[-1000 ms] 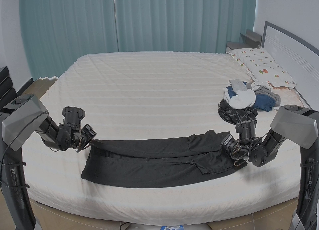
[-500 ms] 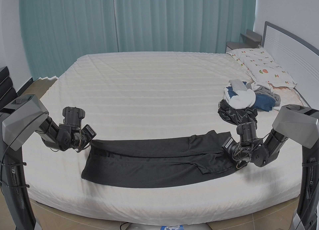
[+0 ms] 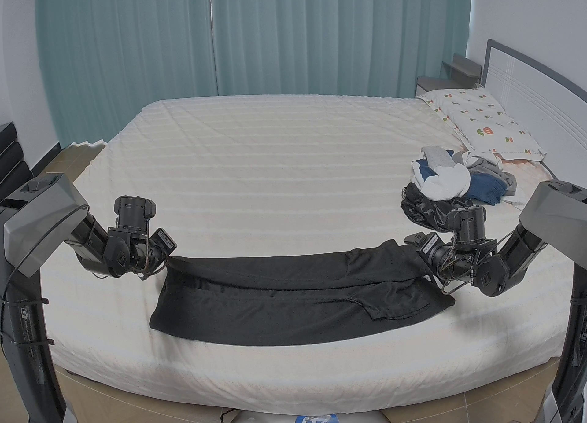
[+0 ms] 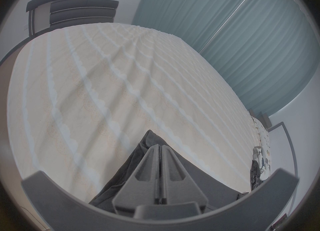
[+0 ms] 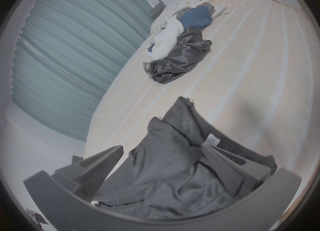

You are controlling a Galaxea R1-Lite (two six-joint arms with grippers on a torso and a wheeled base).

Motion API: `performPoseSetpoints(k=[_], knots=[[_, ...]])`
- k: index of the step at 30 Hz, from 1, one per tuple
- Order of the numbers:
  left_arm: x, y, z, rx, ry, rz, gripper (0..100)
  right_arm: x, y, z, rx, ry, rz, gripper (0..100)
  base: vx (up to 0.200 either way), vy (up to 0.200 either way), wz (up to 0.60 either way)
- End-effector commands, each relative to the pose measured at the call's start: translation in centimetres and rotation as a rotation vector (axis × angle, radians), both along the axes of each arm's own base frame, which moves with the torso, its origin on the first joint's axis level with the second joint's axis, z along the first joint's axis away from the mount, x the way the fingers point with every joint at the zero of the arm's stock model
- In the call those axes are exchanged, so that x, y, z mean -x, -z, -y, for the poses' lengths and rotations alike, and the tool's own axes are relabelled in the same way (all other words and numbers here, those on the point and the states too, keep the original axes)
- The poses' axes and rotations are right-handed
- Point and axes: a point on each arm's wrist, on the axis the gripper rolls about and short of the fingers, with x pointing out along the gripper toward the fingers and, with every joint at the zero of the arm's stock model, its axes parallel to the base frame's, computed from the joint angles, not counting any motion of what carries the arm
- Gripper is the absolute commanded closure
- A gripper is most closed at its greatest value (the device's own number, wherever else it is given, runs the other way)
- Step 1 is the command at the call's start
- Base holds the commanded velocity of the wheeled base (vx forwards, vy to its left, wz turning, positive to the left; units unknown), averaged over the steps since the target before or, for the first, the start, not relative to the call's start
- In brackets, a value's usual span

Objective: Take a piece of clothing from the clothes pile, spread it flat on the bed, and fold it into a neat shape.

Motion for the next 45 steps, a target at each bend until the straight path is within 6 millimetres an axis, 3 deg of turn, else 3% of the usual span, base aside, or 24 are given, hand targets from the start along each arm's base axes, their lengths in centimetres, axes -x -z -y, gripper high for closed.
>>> performPoseSetpoints(k=[1, 12, 23, 32, 33, 45], knots=[[0.0, -0.1, -0.1, 0.001, -0.003, 0.003, 100, 0.4, -1.1, -1.2, -0.034, -0.019, 0.023, 0, 0.0, 0.0, 0.0], [-0.1, -0.1, -0.1, 0.002, -0.003, 0.012, 100, -0.1, 2.9, -2.9, -0.074, -0.035, -0.073, 0, 0.0, 0.0, 0.0], [-0.1, -0.2, -0.1, 0.001, -0.006, 0.02, 100, -1.2, 3.9, -3.2, -0.081, -0.021, -0.074, 0, 0.0, 0.0, 0.0], [-0.1, -0.2, -0.2, 0.001, -0.007, 0.021, 100, -0.9, 4.0, -3.7, -0.076, -0.025, -0.087, 0, 0.0, 0.0, 0.0], [-0.1, -0.2, -0.2, 0.001, -0.007, 0.021, 100, -0.9, 4.2, -3.6, -0.075, -0.019, -0.088, 100, 0.0, 0.0, 0.0], [-0.1, -0.3, -0.3, -0.002, -0.01, 0.024, 100, -1.1, 3.7, -3.3, -0.074, 0.002, -0.075, 100, 0.0, 0.0, 0.0]])
